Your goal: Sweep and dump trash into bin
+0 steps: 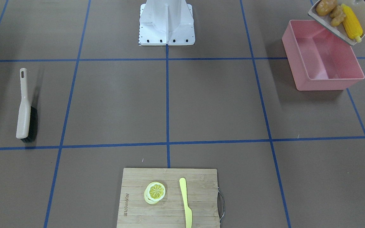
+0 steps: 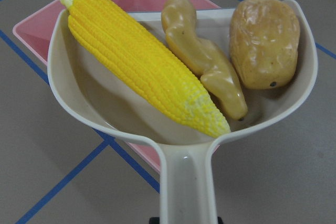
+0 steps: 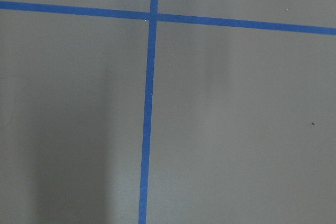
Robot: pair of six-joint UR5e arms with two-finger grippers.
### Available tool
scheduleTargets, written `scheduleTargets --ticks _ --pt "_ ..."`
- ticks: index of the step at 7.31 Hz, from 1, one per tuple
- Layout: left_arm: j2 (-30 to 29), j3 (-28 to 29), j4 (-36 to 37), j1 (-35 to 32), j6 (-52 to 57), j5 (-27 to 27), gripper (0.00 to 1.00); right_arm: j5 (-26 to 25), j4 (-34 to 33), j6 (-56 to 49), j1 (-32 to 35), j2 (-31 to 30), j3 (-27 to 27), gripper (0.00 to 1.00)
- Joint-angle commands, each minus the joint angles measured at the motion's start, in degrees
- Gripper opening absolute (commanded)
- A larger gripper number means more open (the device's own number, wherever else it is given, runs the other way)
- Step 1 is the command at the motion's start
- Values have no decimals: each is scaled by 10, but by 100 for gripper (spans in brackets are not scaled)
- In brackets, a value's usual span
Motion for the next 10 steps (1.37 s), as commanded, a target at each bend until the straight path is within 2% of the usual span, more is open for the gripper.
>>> scheduleTargets --ticks 1,2,5,10 --pt "2 2 8 4 5 -1 0 -1 -1 1 -1 0 -1 100" --pt "3 1 10 11 15 -4 0 -2 -1 0 -1 0 -1 100" --pt "1 -22 85 18 53 -45 0 -3 -1 1 -1 0 -3 100" --pt "42 -122 270 14 53 -118 0 -4 -1 0 0 0 -3 100"
